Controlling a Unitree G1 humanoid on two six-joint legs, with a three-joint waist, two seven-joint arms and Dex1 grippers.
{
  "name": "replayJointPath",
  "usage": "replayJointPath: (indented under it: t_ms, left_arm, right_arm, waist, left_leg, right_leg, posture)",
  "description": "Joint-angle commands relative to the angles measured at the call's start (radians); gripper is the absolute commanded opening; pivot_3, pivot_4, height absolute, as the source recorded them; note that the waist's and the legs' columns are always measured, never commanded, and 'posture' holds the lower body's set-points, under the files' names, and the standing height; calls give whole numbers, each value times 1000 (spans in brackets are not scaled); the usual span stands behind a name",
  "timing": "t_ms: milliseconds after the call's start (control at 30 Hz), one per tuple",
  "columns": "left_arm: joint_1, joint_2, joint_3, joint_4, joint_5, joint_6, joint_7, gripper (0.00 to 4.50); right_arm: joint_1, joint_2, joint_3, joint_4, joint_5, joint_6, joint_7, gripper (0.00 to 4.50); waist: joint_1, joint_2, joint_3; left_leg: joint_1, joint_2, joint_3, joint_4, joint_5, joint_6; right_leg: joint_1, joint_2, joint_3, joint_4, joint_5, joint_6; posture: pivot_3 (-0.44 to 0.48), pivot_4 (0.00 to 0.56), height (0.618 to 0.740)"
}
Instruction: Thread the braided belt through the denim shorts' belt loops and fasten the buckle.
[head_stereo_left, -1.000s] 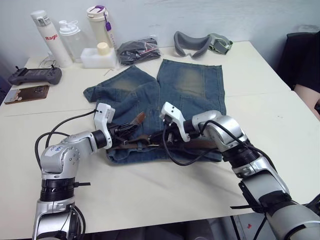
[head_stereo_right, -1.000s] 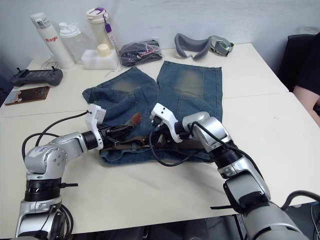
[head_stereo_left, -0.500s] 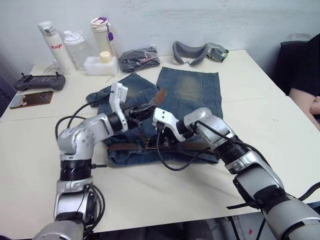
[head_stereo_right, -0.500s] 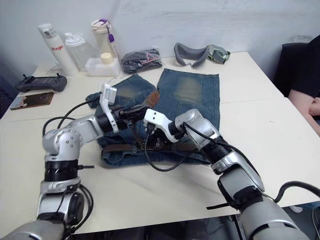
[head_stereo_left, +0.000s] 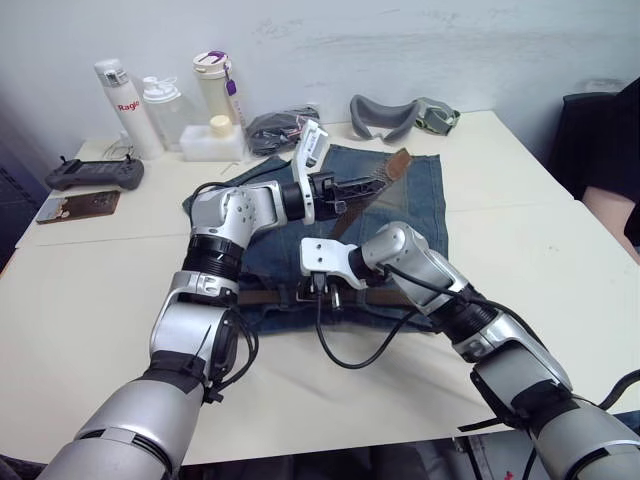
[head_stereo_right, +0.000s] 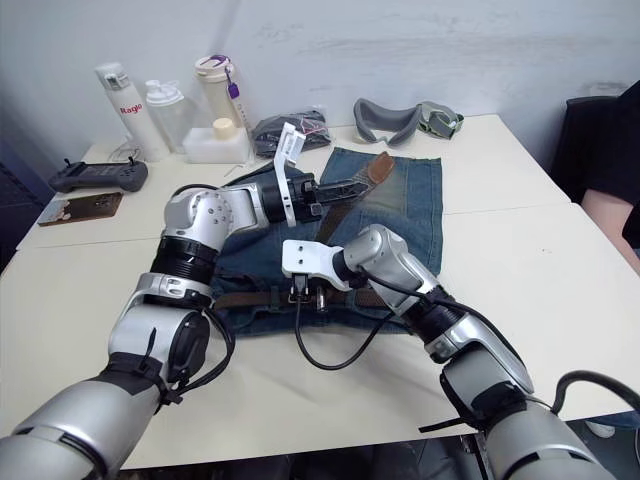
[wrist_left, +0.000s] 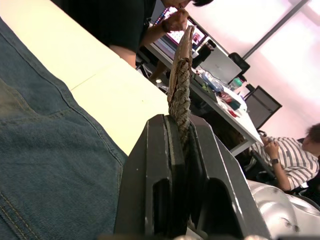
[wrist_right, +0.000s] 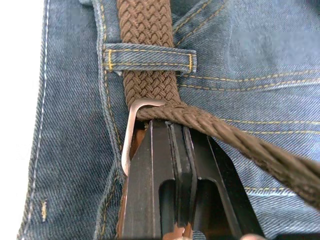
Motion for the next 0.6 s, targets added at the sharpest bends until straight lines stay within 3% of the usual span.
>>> replayJointPath:
  t_ms: [33, 467, 533, 600]
  left_arm:
    - [-191, -36, 62, -45, -55, -119, -92, 0]
    - [-415, 99, 314, 252, -103, -185, -59, 0]
    - [-416, 116, 307, 263, -75, -189, -65, 0]
    - [-367, 129, 220, 210, -8, -165, -117, 0]
  right_arm:
    - [191, -20, 236, 138, -137, 20, 33, 47]
    - [250, -77, 205, 46, -178, -132, 89, 47]
    - [248, -74, 195, 46, -181, -134, 77, 47]
    - [237, -71, 177, 45, -180, -124, 65, 47]
  waist:
    - [4, 0, 0]
    - [23, -7, 12]
    - [22, -10, 15]
    - [21, -9, 17]
  left_leg:
    - [0, -1, 0, 0, 0, 0]
    - [-3, -5, -2, -7, 5, 2]
    - [-4, -5, -2, -7, 5, 2]
    - [-4, -5, -2, -7, 6, 2]
  right_leg:
    - [0, 0, 0, -1, 0, 1]
    - [-1, -1, 2, -8, 4, 7]
    - [-2, -1, 2, -8, 4, 7]
    - [-3, -1, 2, -9, 5, 7]
  posture:
    - [0, 150, 641]
    - [0, 150, 641]
    - [0, 150, 641]
    - [0, 150, 641]
